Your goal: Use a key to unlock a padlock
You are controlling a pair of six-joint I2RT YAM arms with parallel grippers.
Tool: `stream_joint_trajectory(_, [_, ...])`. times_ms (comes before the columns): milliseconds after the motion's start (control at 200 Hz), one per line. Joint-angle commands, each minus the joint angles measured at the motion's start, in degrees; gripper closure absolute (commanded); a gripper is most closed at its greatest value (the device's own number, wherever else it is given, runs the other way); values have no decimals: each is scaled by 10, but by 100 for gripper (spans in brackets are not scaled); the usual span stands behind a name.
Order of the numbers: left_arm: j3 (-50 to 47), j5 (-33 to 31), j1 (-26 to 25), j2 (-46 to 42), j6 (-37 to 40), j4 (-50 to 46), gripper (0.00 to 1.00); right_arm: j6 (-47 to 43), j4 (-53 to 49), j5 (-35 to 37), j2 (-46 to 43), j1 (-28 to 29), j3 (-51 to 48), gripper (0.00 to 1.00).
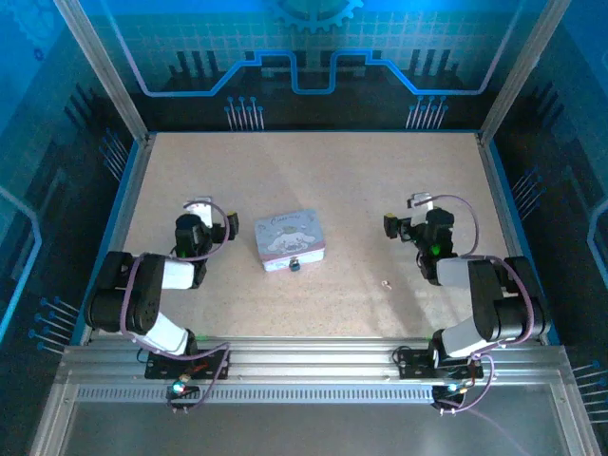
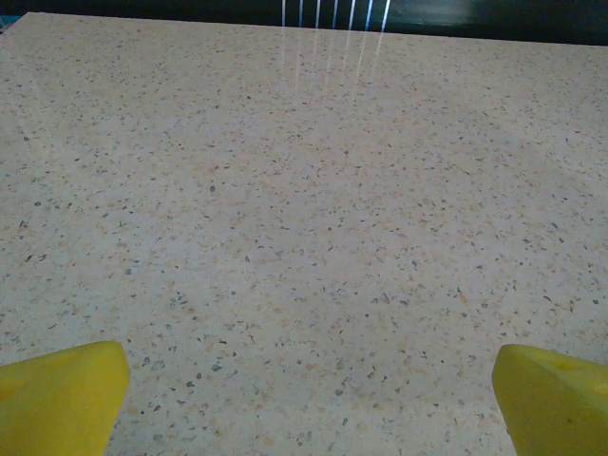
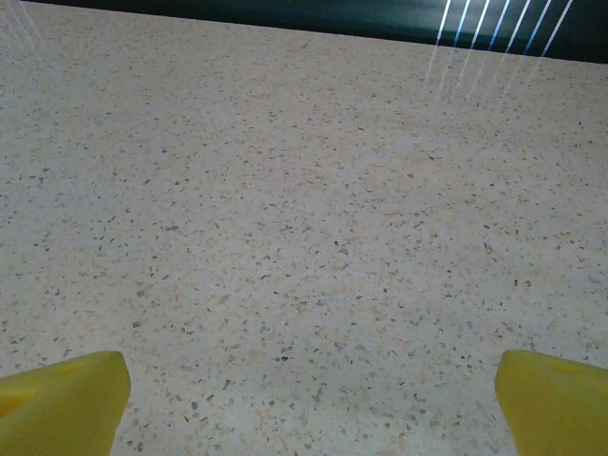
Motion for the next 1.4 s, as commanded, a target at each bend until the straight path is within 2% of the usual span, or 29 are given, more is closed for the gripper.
stream_joint_trajectory(0, [8, 15, 4, 2, -2, 21, 1, -6, 4, -6, 6, -3, 11, 0])
stream_joint_trajectory(560, [8, 15, 4, 1, -2, 20, 1, -5, 2, -7, 6, -3, 12, 0])
stream_joint_trajectory(780, [7, 14, 4, 1, -2, 25, 1, 0, 5, -29, 4, -15, 10, 0])
stream_joint_trajectory(860, [-12, 17, 2, -17, 0, 47, 1, 5, -67, -18, -24, -15, 37, 0])
stream_joint_trajectory(910, [-18, 10, -4, -50, 6, 30, 1, 6, -131, -12, -54, -15, 60, 0])
stream_joint_trajectory(1095, [37, -21, -41, -180, 23, -159, 1, 44, -338, -4, -161, -7, 131, 0])
stream_joint_trajectory(1166, [66, -18, -46, -218, -10, -234, 1, 63, -434, -16, -179, 3, 175, 0])
stream_joint_trajectory(1296, [122, 14, -49, -270, -134, -378, 1, 120, -625, -32, -189, 25, 252, 0])
stream_joint_trajectory(1396, [149, 57, -57, -295, -213, -468, 1, 171, -750, -54, -189, 49, 284, 7])
